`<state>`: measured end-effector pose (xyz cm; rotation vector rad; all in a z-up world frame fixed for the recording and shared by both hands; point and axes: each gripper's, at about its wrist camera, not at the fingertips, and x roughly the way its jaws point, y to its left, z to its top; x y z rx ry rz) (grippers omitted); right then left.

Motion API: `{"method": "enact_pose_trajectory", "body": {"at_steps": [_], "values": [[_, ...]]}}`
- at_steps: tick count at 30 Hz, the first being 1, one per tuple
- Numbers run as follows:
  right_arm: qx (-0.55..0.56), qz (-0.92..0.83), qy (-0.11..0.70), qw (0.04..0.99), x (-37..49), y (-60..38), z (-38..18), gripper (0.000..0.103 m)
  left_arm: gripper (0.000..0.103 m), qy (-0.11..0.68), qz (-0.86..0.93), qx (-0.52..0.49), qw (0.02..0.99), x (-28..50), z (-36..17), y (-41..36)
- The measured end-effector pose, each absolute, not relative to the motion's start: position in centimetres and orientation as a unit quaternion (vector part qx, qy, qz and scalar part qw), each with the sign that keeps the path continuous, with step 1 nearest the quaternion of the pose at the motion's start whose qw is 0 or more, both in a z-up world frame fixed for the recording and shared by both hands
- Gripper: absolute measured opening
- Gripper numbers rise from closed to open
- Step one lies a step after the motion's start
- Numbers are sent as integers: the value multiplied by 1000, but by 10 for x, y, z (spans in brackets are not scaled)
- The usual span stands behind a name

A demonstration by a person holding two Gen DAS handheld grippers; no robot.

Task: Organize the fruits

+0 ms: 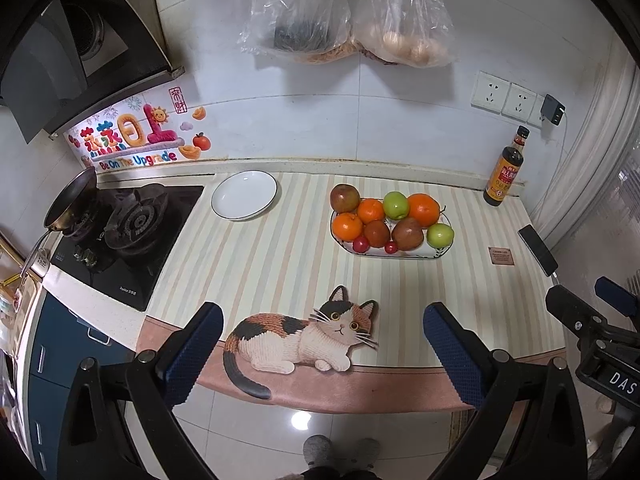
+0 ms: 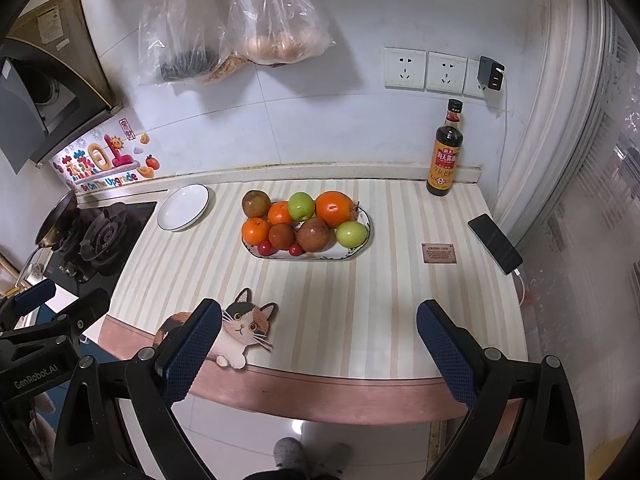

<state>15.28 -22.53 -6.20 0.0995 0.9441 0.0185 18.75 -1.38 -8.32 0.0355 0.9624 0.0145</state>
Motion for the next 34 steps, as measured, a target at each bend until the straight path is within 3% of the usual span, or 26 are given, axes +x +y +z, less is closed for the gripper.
{"method": "enact_pose_trajectory", "body": {"at_steps": [34], "values": [[39, 11, 454, 890, 151, -227, -58, 100, 103, 460, 6, 11, 888, 182, -76, -14]]}}
